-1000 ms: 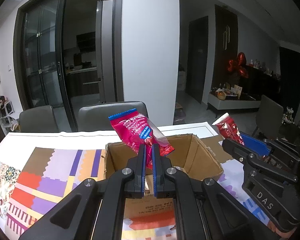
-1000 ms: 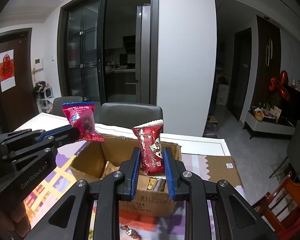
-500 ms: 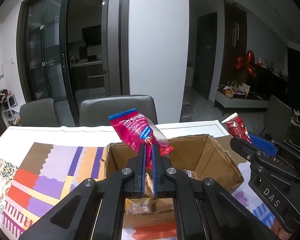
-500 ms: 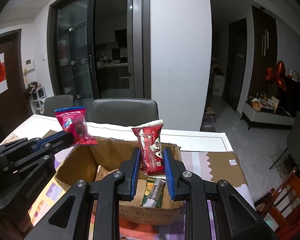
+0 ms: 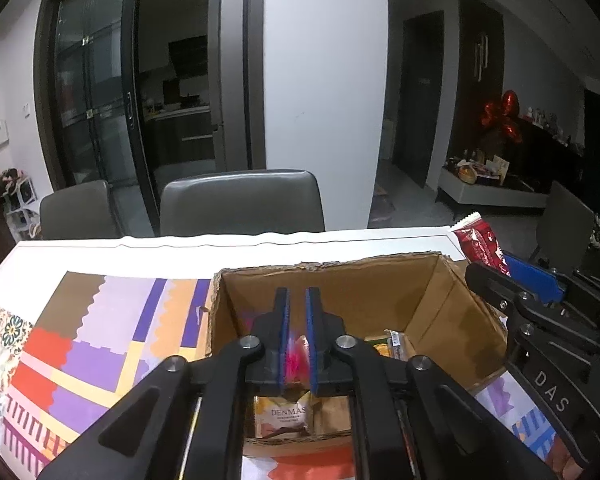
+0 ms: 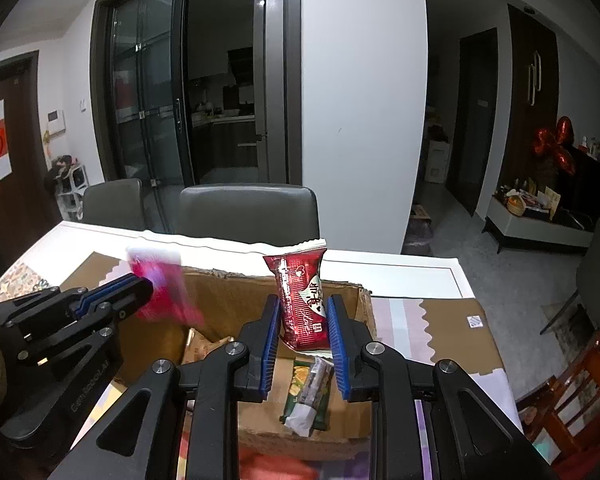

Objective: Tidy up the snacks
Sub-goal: 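Open both tools to drop the pink packet and red snack into the box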

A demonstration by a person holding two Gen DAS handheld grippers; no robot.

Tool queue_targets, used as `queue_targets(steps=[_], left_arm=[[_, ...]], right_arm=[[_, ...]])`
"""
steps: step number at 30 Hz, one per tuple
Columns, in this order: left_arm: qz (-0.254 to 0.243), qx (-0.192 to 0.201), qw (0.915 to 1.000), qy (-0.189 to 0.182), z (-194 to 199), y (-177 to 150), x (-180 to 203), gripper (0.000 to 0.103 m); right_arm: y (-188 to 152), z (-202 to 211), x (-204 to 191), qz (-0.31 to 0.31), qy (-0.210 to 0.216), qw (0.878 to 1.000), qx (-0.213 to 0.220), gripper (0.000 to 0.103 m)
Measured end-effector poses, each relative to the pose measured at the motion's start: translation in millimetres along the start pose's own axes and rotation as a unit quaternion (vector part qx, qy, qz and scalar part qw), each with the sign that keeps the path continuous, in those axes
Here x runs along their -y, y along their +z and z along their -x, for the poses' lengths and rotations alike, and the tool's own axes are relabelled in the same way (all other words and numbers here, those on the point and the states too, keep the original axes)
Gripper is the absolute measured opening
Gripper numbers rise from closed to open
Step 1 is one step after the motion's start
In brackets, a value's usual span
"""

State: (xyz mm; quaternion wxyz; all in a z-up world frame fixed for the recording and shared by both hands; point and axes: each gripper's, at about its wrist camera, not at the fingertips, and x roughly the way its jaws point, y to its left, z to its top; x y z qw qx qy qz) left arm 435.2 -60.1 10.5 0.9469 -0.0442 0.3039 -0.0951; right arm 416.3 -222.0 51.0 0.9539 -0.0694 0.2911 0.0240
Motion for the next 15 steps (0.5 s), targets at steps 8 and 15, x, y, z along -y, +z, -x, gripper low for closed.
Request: queue_targets(steps=[8,15], left_arm=[[0.008,0.003,0.9998,0.016,2.4,-4.8,-3.6,0.052],[0.013,0.013,0.9993,0.033,10.1,-5.0,-6.9,0.069]], right_arm=[[-3.1,-0.7,-1.7,0.001,-0.013,1.0,0.005,0.061],[-4.0,7.4,0.0,-0.008,-0.023,1.0,0.017,0.077]])
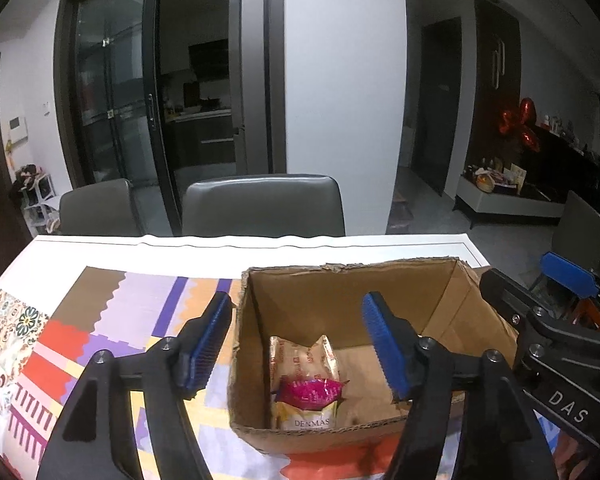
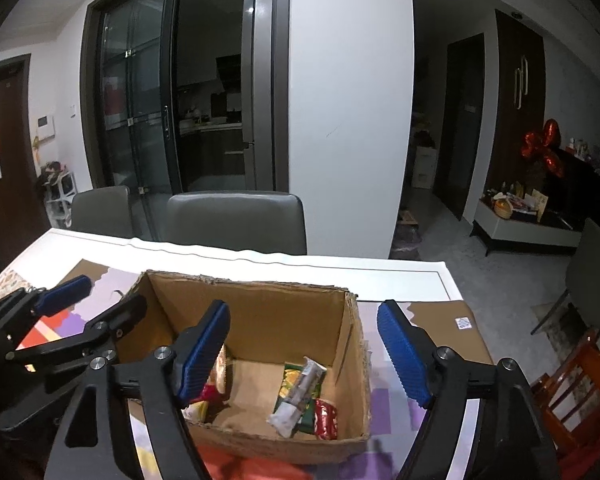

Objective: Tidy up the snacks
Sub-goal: 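Open both tools to drop the pink packet and red snack into the box, then withdraw both open tools from the box toward the remaining candies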

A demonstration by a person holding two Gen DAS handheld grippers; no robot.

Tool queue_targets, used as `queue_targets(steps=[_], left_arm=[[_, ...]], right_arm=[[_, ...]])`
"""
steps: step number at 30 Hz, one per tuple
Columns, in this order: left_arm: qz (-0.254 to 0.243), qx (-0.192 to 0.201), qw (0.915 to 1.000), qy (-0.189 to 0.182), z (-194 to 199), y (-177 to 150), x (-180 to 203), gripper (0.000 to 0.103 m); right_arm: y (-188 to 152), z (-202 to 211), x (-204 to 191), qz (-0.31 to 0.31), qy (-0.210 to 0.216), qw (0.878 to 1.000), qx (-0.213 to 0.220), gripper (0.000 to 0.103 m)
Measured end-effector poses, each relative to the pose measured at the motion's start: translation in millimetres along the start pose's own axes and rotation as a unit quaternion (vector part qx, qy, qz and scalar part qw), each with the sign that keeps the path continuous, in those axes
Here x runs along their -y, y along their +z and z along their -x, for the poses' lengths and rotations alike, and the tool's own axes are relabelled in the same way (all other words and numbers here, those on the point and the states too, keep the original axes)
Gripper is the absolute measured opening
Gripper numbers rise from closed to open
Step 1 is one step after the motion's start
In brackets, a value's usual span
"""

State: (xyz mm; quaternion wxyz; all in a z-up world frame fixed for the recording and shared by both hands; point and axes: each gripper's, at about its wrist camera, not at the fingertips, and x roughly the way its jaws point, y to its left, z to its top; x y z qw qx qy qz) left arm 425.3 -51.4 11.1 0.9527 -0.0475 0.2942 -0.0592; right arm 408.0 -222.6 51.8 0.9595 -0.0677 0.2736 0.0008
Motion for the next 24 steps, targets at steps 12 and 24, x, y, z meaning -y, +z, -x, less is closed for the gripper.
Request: queue_targets(steps=[12,24], left_arm=[[0.001,0.008,0.9999,0.014,19.4,-5.0,-7.4,0.08],[0.002,0.023,0.9995,0.023,55.3,-12.8,-12.3,0.09]], right_arm=[[-2.5,20.2,0.3,-0.003,-0.01,1.0,0.002,0.08],[-7.3,58.0,3.3,-0.012,-0.03,0.999,0.016,0.086]])
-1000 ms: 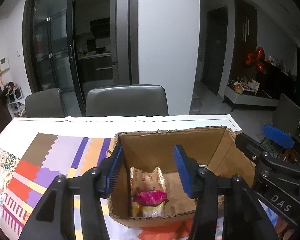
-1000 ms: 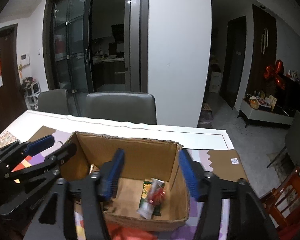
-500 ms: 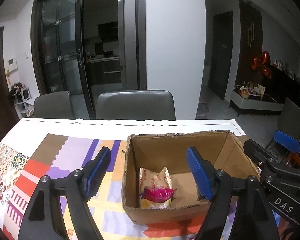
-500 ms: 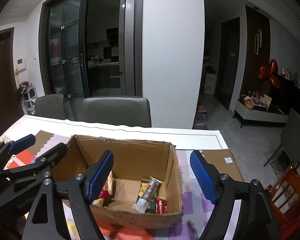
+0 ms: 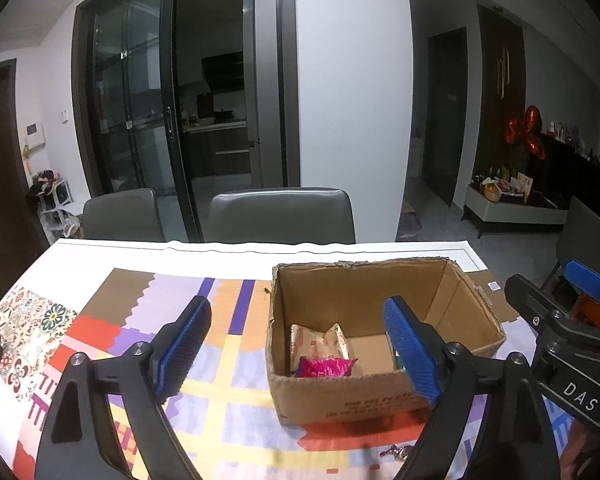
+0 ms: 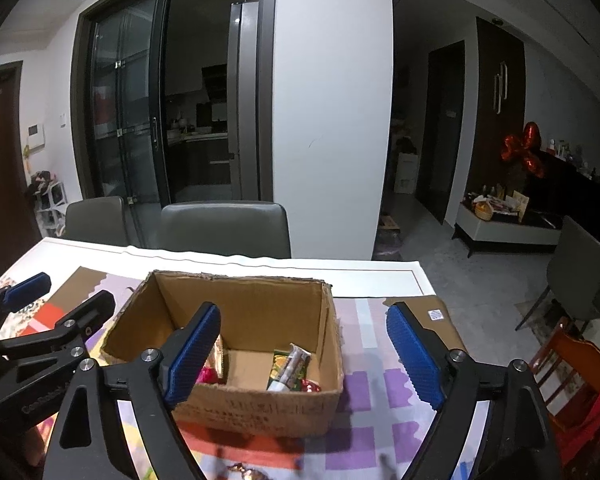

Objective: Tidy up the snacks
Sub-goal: 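Withdraw both open tools from the box toward the remaining candies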

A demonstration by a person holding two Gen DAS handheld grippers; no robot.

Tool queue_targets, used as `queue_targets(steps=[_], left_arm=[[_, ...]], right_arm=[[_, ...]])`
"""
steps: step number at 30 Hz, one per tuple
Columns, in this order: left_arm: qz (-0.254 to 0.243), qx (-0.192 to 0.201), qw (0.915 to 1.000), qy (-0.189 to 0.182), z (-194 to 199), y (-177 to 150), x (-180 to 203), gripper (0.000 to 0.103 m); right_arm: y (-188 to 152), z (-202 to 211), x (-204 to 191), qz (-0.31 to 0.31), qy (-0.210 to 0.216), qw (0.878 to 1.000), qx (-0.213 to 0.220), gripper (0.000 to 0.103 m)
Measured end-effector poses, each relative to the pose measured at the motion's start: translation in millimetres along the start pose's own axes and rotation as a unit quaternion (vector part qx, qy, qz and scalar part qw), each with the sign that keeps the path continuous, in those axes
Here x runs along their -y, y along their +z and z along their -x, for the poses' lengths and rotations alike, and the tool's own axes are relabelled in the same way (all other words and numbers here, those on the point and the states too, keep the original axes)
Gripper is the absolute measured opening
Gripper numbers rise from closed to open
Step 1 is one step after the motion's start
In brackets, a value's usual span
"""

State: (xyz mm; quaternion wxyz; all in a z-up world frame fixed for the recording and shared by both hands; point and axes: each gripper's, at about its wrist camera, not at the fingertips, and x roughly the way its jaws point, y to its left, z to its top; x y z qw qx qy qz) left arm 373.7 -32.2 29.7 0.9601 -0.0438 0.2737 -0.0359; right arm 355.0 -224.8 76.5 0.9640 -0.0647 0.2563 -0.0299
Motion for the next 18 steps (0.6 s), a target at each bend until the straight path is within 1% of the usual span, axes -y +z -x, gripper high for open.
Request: queue_targets(steps=[11,18], left_arm=[[-0.006,0.011,0.9999,0.006,27.2,-8.9,-4.6,0.091],[-0.008,0.017,0.9998,0.01,41.8,-16.4,-6.0,0.091]], right_arm=[[-9.0,29.8,-1.9,-0.002,0.001,1.0,0.009,0.086],[-12.2,38.4,-2.9,-0.001,0.001,1.0,0.012,0.086]])
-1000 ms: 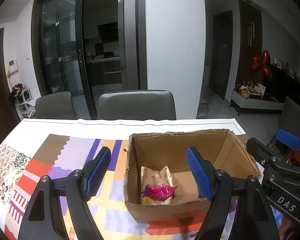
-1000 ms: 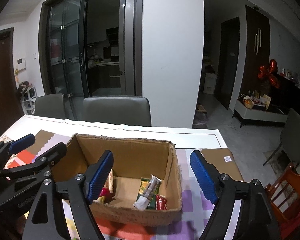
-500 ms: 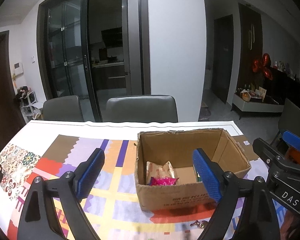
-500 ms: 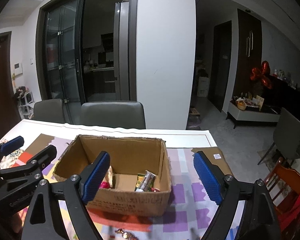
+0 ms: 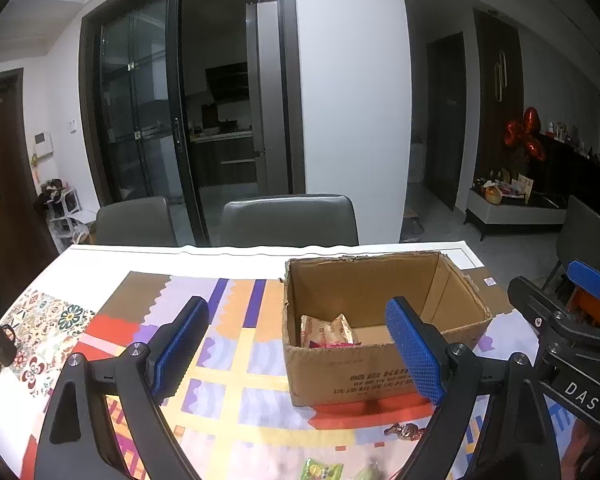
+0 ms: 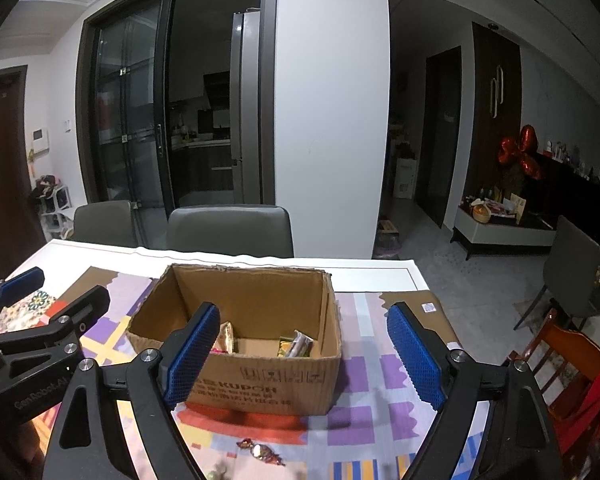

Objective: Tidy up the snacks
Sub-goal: 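Withdraw both open tools from the box toward the remaining candies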

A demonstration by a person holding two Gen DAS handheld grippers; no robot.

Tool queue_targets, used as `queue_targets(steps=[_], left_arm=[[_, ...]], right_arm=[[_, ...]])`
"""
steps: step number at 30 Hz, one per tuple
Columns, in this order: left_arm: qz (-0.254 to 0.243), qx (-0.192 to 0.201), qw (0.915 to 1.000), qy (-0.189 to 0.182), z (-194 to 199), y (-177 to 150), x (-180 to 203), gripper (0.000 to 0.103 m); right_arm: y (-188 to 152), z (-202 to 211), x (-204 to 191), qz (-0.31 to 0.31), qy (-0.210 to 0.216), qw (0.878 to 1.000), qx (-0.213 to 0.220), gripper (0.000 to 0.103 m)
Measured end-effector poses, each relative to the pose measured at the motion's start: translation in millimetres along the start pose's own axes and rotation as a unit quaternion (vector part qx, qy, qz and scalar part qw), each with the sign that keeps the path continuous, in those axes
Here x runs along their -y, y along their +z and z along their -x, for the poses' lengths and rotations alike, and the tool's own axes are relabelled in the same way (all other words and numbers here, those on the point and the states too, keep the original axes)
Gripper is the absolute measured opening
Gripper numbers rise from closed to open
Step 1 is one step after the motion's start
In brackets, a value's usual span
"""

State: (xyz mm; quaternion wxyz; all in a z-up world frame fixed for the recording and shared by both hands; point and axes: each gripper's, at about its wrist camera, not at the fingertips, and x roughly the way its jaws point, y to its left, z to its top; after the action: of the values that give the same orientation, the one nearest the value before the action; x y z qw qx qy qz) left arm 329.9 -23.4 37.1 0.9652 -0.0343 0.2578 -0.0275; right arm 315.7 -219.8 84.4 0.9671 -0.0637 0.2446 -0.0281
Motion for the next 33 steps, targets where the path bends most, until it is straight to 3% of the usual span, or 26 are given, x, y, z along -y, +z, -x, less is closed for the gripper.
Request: queue_targets(steps=[33], left_arm=[[-0.017,0.003,0.9998,0.005,49.8,-47.6,-5.5,0.091]], right_arm=[[-46.6,51.5,-3.1,0.001,0.02,1.0,-0.002,0.086]])
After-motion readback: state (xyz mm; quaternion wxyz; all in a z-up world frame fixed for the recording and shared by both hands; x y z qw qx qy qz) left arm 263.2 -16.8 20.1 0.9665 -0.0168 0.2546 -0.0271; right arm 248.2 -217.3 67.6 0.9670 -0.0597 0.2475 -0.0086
